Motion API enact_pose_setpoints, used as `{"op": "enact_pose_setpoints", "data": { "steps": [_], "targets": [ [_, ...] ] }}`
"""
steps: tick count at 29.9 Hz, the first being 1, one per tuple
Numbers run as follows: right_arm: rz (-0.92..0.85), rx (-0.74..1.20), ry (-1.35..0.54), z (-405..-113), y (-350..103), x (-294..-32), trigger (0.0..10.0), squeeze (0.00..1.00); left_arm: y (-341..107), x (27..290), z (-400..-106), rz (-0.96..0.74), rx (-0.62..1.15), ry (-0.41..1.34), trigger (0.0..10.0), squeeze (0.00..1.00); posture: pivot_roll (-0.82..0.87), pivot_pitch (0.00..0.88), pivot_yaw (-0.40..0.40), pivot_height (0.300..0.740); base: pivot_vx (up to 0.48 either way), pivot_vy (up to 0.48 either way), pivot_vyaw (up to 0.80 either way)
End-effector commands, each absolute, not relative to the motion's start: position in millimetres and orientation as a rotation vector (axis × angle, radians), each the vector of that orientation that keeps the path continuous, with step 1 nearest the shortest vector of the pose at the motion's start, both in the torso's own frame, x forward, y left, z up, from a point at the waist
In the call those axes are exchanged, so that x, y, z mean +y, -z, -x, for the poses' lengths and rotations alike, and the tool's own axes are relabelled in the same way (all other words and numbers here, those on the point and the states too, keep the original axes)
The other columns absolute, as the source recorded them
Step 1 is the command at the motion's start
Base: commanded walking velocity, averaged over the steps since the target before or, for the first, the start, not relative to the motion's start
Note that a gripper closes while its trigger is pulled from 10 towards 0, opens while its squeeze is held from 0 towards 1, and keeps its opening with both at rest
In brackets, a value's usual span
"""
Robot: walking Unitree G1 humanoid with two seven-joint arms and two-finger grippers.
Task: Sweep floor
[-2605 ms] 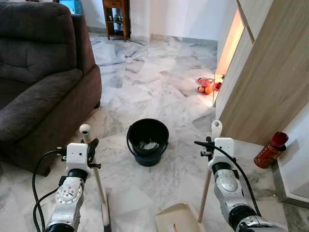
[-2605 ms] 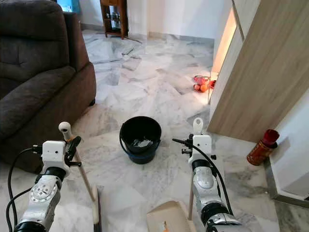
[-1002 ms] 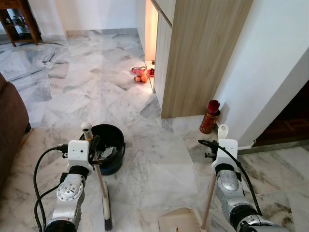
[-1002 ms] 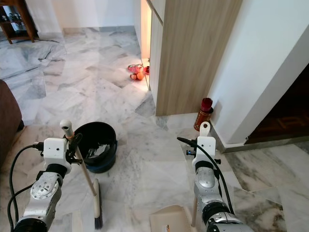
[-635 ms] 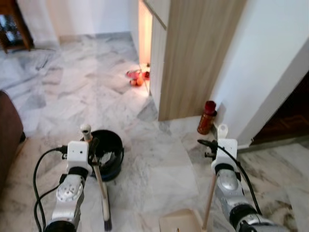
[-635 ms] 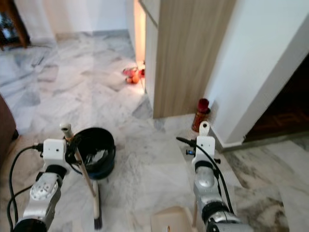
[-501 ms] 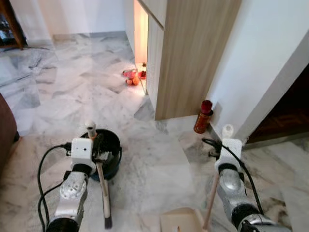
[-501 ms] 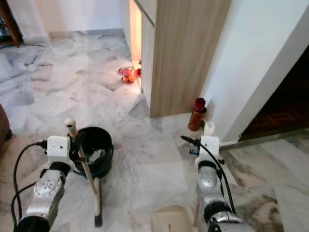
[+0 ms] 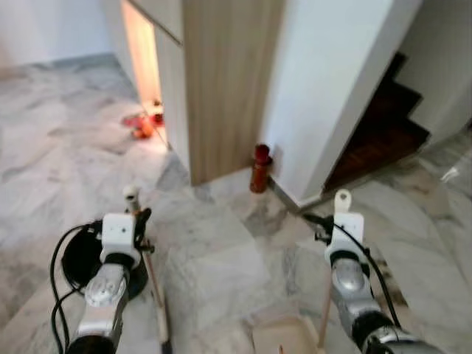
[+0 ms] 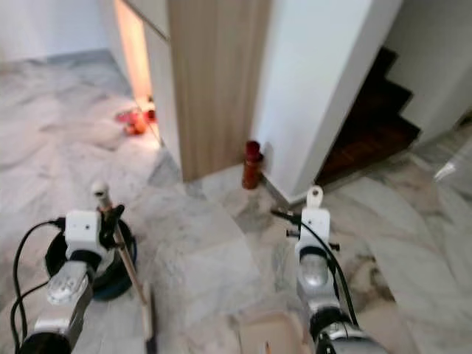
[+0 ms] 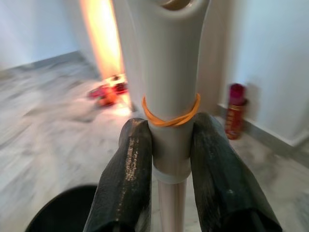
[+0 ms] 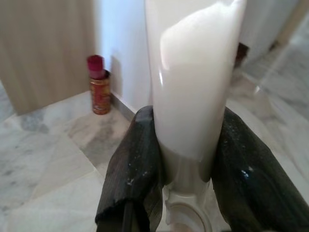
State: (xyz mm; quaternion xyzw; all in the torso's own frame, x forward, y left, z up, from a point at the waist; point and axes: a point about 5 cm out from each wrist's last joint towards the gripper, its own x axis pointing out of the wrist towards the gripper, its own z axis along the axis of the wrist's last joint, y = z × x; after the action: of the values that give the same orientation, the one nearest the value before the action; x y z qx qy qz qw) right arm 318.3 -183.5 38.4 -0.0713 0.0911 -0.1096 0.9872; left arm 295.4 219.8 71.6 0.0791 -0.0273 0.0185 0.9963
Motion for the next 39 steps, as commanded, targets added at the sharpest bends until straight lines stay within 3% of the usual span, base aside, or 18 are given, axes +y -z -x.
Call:
{"op": "enact_pose_setpoints", "data": {
  "steps": [1,26,39],
  "targets": [
    [0.131,0.167,0.254,-319.3,-41.9,-191.4,10.0,0.0,-76.3,209.6,-299.8,-0.161,-0.08,-0.001,10.0,0.0,0.15,0.0,-0.031,0.74,0.0,0.0,-0.8],
    [0.093,0.162,0.254,-321.1,-43.9,-190.7,10.0,0.0,-77.2,209.2,-301.9,-0.158,-0.077,0.005,10.0,0.0,0.14,0.0,-0.025,0.74,0.0,0.0,-0.8],
    [0.077,0.187,0.195,-322.5,-42.1,-185.2,10.0,0.0,-76.0,207.8,-301.5,-0.148,-0.076,0.001,10.0,0.0,0.13,0.0,-0.035,0.74,0.0,0.0,-0.08]
  ]
}}
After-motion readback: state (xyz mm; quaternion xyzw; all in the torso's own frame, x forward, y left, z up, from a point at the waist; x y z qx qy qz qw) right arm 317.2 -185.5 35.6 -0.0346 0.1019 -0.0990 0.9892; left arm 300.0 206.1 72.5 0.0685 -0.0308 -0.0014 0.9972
